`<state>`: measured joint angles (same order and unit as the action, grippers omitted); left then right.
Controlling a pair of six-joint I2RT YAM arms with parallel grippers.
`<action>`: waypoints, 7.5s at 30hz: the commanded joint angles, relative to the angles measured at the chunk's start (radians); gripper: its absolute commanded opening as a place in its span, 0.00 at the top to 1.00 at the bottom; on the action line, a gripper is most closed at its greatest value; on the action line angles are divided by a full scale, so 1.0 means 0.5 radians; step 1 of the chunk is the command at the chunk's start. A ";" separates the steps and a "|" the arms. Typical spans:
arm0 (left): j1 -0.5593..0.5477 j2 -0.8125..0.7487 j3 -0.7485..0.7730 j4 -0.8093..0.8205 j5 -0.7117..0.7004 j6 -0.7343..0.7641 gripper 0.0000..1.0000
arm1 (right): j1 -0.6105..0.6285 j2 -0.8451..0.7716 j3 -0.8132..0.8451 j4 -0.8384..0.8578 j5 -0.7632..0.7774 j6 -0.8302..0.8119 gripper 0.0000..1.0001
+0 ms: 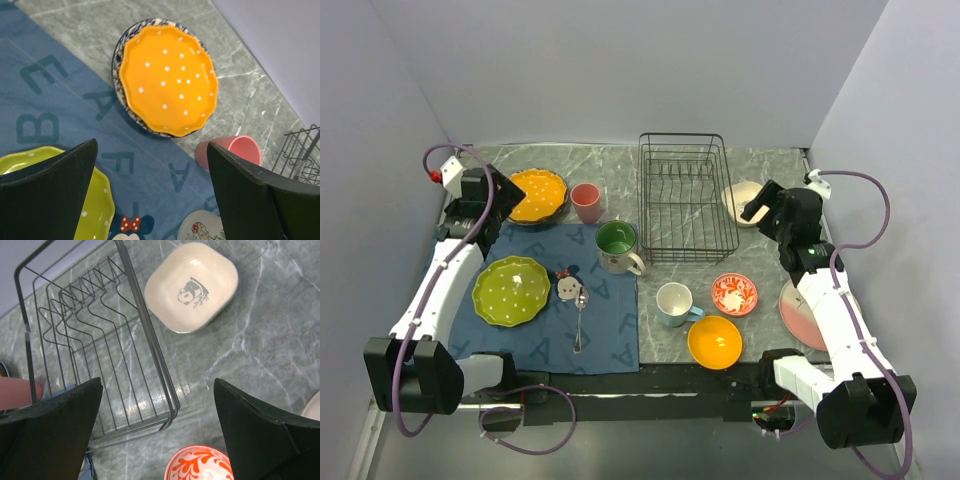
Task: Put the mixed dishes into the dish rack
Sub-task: Grab a plate with the left arm, then pass the plate from the left arm to the right
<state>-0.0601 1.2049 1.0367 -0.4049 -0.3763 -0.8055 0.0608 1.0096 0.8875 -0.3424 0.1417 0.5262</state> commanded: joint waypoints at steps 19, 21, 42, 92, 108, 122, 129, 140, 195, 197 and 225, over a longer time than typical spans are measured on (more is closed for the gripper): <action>0.031 0.054 -0.073 0.457 -0.100 -0.018 0.03 | 0.056 0.027 0.277 0.013 -0.710 -0.249 0.00; 0.037 0.127 -0.052 0.445 -0.088 -0.036 0.03 | 0.062 0.046 0.281 -0.002 -0.747 -0.230 0.00; 0.249 0.919 0.176 0.472 0.228 -0.218 0.17 | 0.157 0.085 0.198 -0.048 -0.750 -0.151 0.00; 0.292 1.152 0.142 0.555 0.360 -0.202 0.85 | 0.154 0.150 0.225 -0.116 -0.701 -0.095 0.01; 0.274 0.898 0.350 0.270 0.133 0.015 0.99 | 0.219 0.193 0.265 -0.079 -0.768 -0.071 0.01; 0.249 0.793 0.590 0.141 0.240 0.184 0.99 | 0.394 0.294 0.354 -0.055 -0.783 -0.086 0.01; 0.249 0.769 0.682 0.120 0.210 0.184 0.99 | 0.443 0.401 0.406 0.028 -0.949 -0.101 0.01; 0.249 0.628 0.694 0.233 0.262 0.233 0.99 | 0.553 0.549 0.501 0.050 -1.017 -0.104 0.02; -0.398 -0.090 0.372 0.540 1.523 0.270 0.99 | 0.882 0.948 0.686 0.678 -1.136 0.343 0.22; -0.398 -0.100 0.357 0.540 1.523 0.273 0.99 | 0.882 0.911 0.646 0.795 -1.173 0.365 0.38; -0.401 -0.198 0.283 0.595 1.627 0.414 0.17 | 0.897 0.607 0.403 1.234 -1.507 0.503 1.00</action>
<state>-0.2550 1.1400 1.1637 -0.2283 0.3622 -0.5903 0.4973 1.3914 1.0737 0.1291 -0.5282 0.7609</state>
